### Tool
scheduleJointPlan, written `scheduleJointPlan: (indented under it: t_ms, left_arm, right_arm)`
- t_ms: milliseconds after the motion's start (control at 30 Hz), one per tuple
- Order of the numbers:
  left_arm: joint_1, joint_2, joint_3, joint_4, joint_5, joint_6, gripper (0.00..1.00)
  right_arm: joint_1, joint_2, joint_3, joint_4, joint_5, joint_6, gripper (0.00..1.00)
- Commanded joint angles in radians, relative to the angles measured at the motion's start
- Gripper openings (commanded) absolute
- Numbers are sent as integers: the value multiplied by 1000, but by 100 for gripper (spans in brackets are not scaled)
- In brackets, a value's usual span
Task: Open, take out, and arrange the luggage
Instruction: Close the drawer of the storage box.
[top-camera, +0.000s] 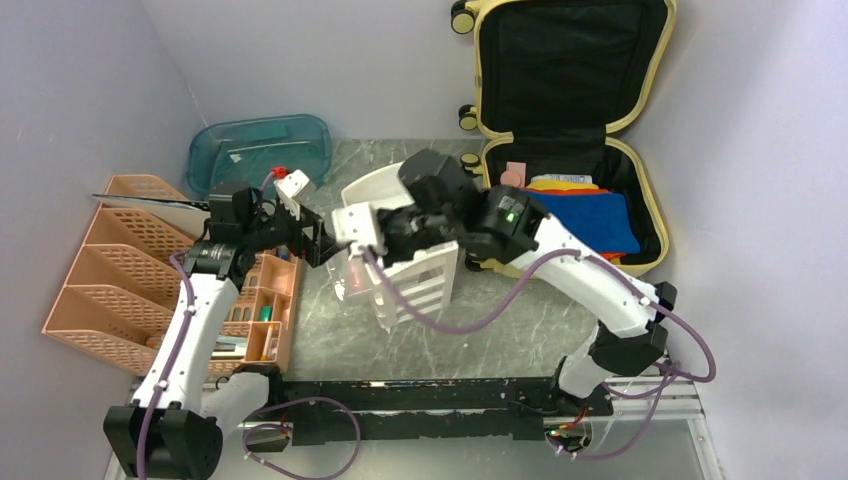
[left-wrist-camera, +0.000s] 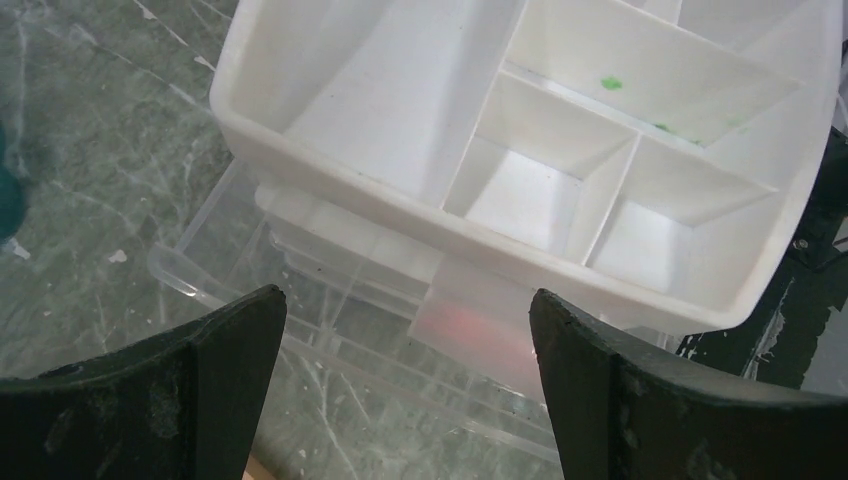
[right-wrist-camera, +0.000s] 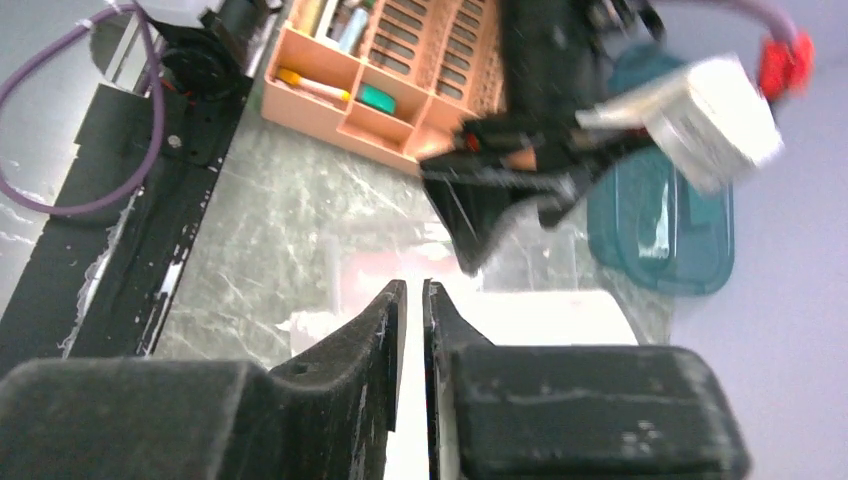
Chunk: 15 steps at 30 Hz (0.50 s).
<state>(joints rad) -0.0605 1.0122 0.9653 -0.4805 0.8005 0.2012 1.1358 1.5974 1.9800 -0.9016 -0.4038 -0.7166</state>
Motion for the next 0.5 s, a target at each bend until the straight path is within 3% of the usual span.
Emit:
scheduleJointPlan:
  t_ms: [0,67,200,333,467]
  left_arm:
    - [-4,-71,46,4,-85,-2,96]
    - [-4,-87,66,1,-276,-20,96]
    - [-4,-114,104,-74,-466,86,96]
    - [-4,-134,138,-155,-561,209,96]
    - [-4,-130,154,-288,-487,344,96]
  right_arm:
    - [-112,-66,-47,7,-171,33,22]
    - [-167,-118,-122,86,-162,69,35]
    - [-341,-233,-303,352,-72,256,64]
    - [-453,-294,-405,536,114,384,77]
    - [-540,-314,-466,657,299,484,82]
